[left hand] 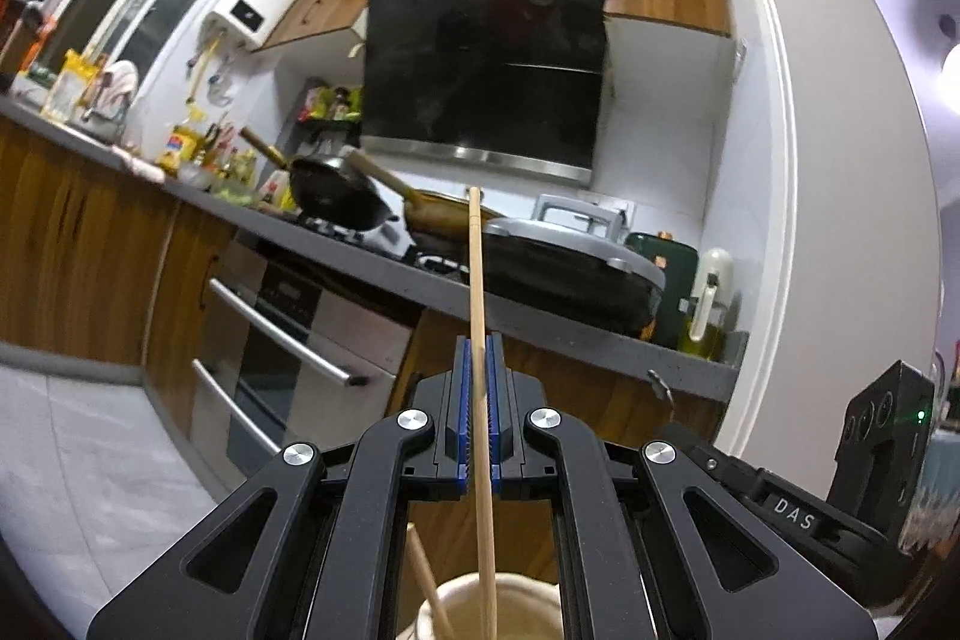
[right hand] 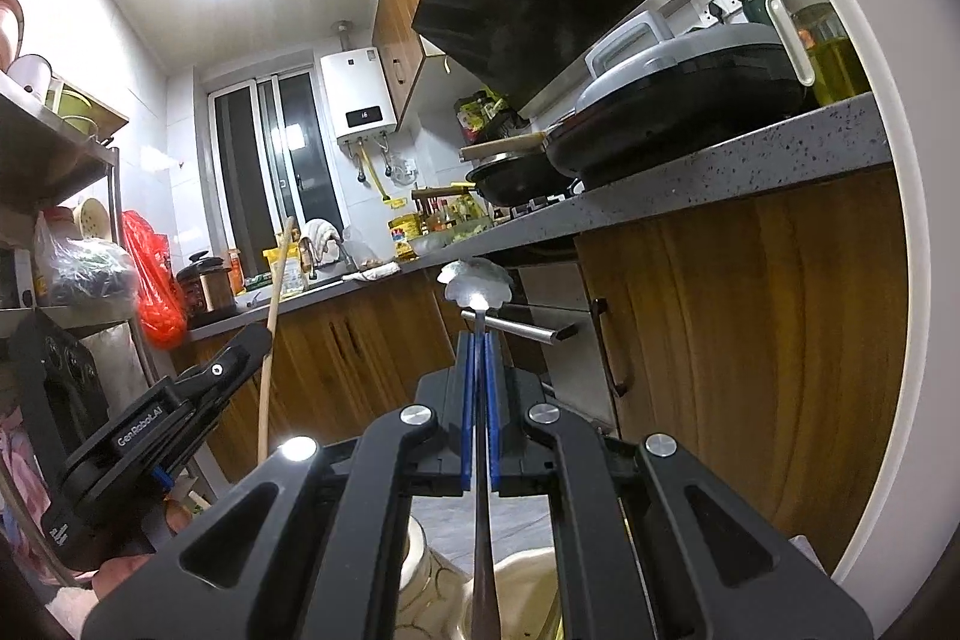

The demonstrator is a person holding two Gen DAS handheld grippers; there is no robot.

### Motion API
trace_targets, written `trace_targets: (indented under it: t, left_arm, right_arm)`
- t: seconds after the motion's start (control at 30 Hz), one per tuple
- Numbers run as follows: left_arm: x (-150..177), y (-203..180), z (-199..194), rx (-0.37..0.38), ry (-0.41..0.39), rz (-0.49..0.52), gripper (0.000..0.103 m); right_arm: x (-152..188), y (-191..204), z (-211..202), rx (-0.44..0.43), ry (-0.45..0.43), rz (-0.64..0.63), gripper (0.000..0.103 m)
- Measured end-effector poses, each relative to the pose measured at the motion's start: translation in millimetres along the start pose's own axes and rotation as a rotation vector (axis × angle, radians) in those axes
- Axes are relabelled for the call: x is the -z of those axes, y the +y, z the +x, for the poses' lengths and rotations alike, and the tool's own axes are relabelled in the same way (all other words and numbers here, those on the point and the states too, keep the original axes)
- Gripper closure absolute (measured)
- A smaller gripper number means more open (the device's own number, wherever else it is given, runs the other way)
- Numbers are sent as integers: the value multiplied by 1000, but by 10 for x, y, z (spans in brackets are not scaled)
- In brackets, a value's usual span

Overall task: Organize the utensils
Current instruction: 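Drop the chopstick into the tall cup while the right tool inserts the spoon into the short cup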

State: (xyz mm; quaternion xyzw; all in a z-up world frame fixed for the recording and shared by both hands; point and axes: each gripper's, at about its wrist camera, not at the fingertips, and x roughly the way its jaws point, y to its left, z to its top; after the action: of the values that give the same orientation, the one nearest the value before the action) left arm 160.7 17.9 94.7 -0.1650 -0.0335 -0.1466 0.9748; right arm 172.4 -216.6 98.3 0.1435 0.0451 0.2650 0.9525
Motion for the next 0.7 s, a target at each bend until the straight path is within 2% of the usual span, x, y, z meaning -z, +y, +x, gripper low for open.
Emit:
trace_targets:
  t: [0.13,0.37,0.7]
  left_arm:
    - [42,-33,94,14,27,37,98]
    - [159,33,68,62,64,45,98]
    - [188,35,128,79,76,44,98]
  right_arm:
    - [4,45,45,5,-14,-22,100]
    - [68,48,85,12,-9,-37,100]
    - [103,51,157,24,1,-47,100]
